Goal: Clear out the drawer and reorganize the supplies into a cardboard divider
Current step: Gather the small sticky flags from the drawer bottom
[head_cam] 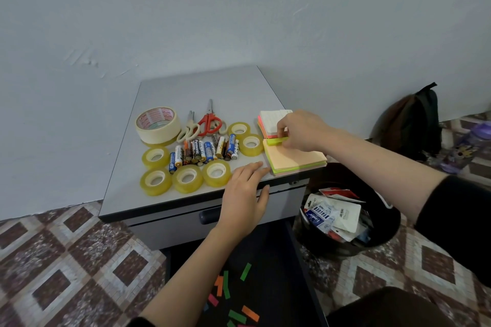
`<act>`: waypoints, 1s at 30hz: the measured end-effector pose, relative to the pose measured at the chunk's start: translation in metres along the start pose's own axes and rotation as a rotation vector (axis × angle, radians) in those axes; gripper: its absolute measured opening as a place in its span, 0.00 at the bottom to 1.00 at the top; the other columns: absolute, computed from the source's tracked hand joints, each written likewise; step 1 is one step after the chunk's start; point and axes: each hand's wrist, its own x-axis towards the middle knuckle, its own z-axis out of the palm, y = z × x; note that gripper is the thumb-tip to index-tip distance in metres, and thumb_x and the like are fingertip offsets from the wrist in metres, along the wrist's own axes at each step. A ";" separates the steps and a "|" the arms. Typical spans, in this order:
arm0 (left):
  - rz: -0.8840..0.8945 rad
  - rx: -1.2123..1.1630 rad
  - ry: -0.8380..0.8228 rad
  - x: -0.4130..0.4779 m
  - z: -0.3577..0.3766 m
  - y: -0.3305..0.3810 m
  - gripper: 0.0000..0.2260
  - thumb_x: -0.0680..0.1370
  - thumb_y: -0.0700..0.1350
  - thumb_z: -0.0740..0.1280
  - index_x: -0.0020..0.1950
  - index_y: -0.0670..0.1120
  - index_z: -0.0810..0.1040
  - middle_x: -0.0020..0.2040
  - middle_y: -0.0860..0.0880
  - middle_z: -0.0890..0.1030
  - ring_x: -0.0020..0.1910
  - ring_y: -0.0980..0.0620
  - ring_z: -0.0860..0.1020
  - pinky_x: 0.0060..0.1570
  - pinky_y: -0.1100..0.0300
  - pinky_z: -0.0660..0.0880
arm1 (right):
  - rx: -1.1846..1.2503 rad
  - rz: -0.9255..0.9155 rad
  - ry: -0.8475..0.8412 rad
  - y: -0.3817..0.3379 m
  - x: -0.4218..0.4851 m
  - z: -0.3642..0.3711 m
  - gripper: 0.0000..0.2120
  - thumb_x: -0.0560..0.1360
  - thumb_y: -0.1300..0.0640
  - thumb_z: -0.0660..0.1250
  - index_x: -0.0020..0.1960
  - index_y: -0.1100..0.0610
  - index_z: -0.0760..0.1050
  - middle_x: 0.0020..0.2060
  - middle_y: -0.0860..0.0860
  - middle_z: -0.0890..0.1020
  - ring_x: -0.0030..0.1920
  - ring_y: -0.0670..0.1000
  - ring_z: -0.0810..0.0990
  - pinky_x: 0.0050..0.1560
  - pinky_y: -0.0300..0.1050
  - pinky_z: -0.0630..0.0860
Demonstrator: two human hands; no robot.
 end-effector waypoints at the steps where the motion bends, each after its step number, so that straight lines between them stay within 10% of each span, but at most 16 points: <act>1: 0.001 0.001 0.007 0.000 0.000 0.000 0.15 0.73 0.45 0.64 0.58 0.42 0.79 0.57 0.45 0.80 0.55 0.46 0.77 0.57 0.56 0.72 | -0.001 0.003 0.001 0.000 0.000 0.000 0.10 0.73 0.62 0.64 0.53 0.57 0.80 0.52 0.53 0.80 0.52 0.53 0.76 0.42 0.40 0.66; 11: -0.172 -0.064 0.103 0.006 0.002 0.015 0.09 0.75 0.37 0.66 0.53 0.43 0.82 0.52 0.46 0.82 0.54 0.46 0.77 0.53 0.60 0.69 | 0.093 0.053 0.024 0.007 -0.034 -0.009 0.11 0.73 0.60 0.66 0.55 0.56 0.78 0.50 0.51 0.79 0.45 0.48 0.70 0.42 0.40 0.64; 20: -0.152 0.041 -0.150 -0.027 -0.022 0.028 0.18 0.79 0.43 0.61 0.69 0.45 0.70 0.71 0.50 0.68 0.71 0.51 0.62 0.69 0.63 0.54 | 0.402 0.023 0.064 -0.022 -0.108 0.037 0.06 0.73 0.61 0.65 0.42 0.58 0.81 0.38 0.51 0.82 0.41 0.51 0.78 0.45 0.47 0.76; 30: -0.559 -0.005 -0.517 -0.170 -0.040 -0.051 0.10 0.78 0.44 0.64 0.57 0.46 0.80 0.56 0.49 0.80 0.53 0.54 0.76 0.52 0.65 0.69 | 0.457 -0.009 -0.198 -0.074 -0.150 0.150 0.06 0.73 0.60 0.66 0.40 0.56 0.81 0.36 0.50 0.82 0.41 0.50 0.79 0.47 0.48 0.78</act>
